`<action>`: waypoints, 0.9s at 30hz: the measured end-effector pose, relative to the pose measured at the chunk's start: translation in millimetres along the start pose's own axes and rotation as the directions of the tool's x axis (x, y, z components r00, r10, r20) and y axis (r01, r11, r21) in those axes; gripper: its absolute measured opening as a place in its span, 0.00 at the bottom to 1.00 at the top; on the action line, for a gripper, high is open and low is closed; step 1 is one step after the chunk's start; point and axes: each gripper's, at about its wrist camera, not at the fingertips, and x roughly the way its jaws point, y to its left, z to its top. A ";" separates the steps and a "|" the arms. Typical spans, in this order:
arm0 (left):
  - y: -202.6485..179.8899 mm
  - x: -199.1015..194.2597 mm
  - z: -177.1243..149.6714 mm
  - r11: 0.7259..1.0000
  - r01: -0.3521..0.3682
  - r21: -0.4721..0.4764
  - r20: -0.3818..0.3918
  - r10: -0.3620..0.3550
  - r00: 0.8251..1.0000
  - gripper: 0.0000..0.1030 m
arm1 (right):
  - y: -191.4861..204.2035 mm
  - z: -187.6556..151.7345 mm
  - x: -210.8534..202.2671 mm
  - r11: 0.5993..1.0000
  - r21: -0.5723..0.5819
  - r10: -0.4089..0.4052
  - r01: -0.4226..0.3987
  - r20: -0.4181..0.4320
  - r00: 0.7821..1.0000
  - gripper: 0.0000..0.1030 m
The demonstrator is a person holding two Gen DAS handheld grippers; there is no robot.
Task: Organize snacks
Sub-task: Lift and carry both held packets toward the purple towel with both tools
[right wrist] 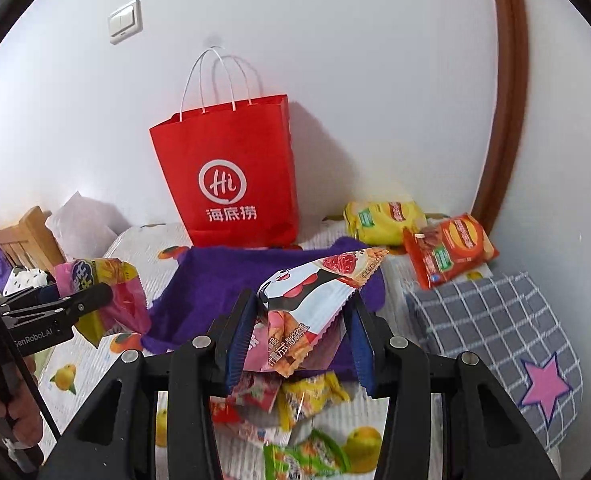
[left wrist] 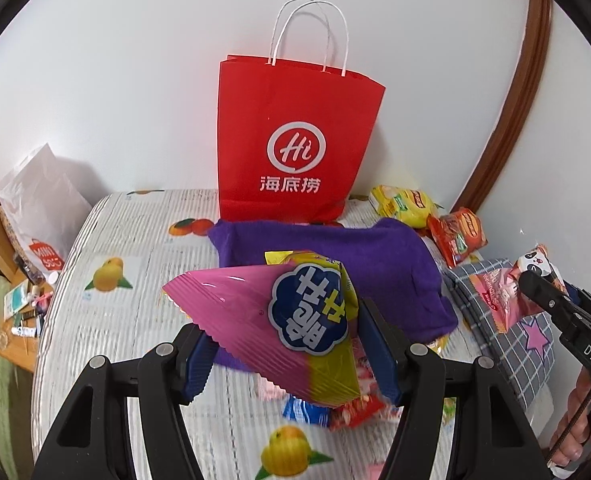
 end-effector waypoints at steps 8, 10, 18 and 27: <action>1.1 38.5 25.4 1.000 -0.014 0.005 -0.016 0.014 1.000 0.62 | 4.9 24.7 43.4 0.999 -0.046 0.002 -0.003 -0.012 1.000 0.43; 2.7 48.9 29.8 1.000 -0.019 0.001 -0.025 0.019 1.000 0.62 | 5.2 29.3 57.6 0.998 -0.059 0.003 -0.004 -0.022 1.000 0.43; 1.1 88.6 42.5 0.999 -0.039 0.019 -0.052 0.040 0.998 0.62 | 0.1 37.3 109.1 0.996 -0.086 0.001 -0.007 -0.069 0.998 0.43; 2.2 127.3 56.8 1.000 -0.029 0.004 -0.070 0.029 0.997 0.62 | 2.4 56.7 144.0 0.996 -0.089 0.013 -0.019 -0.073 0.997 0.43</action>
